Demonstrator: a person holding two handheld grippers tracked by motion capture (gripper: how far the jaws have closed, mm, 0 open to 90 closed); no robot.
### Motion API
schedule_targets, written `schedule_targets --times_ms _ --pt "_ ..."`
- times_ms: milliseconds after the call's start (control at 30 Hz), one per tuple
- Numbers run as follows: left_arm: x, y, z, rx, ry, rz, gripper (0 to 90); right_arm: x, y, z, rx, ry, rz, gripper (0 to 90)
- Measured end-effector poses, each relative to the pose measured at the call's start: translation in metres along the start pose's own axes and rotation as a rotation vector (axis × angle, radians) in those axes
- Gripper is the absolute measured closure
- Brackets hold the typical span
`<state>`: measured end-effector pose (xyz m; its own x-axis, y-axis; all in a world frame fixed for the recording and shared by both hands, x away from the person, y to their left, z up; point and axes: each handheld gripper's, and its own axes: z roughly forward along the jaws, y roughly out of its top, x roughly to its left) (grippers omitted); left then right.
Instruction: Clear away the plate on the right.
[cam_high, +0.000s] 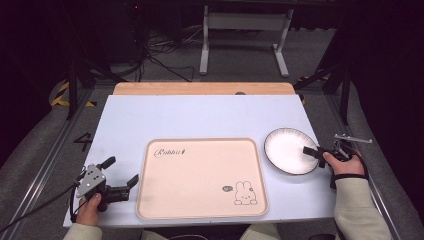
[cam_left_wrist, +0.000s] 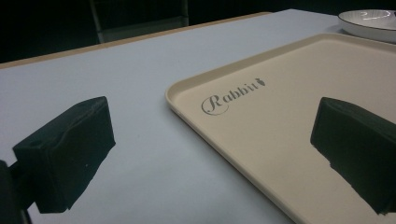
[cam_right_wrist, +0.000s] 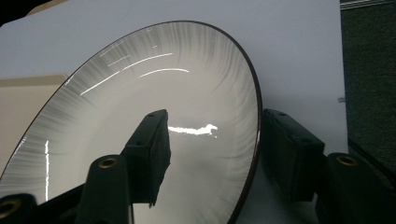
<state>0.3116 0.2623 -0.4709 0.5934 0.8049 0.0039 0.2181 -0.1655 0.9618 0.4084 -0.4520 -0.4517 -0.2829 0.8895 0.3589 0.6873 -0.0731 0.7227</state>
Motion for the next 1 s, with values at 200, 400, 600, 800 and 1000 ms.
schedule_targets --times_ms 200,400,600,800,1000 --pt "-0.0003 0.0 0.0002 -0.001 0.003 -0.001 0.2 -0.0018 0.0016 0.0019 0.002 0.006 0.028 48.1" --pt "-0.0003 0.0001 0.0002 0.003 0.006 0.002 0.2 -0.0008 0.0033 0.0038 0.016 -0.008 0.06 59.9" --pt "-0.0009 0.0001 0.0005 0.003 0.007 -0.001 0.2 -0.0044 0.005 0.0035 0.024 -0.037 0.11 74.6" --pt "-0.001 0.0002 0.0005 0.004 0.009 0.005 0.2 -0.0042 0.006 0.0028 0.022 -0.044 0.147 77.2" --pt "-0.0011 0.0002 0.0005 0.005 0.012 0.005 0.2 -0.0046 0.005 0.0013 0.013 -0.042 0.186 79.4"
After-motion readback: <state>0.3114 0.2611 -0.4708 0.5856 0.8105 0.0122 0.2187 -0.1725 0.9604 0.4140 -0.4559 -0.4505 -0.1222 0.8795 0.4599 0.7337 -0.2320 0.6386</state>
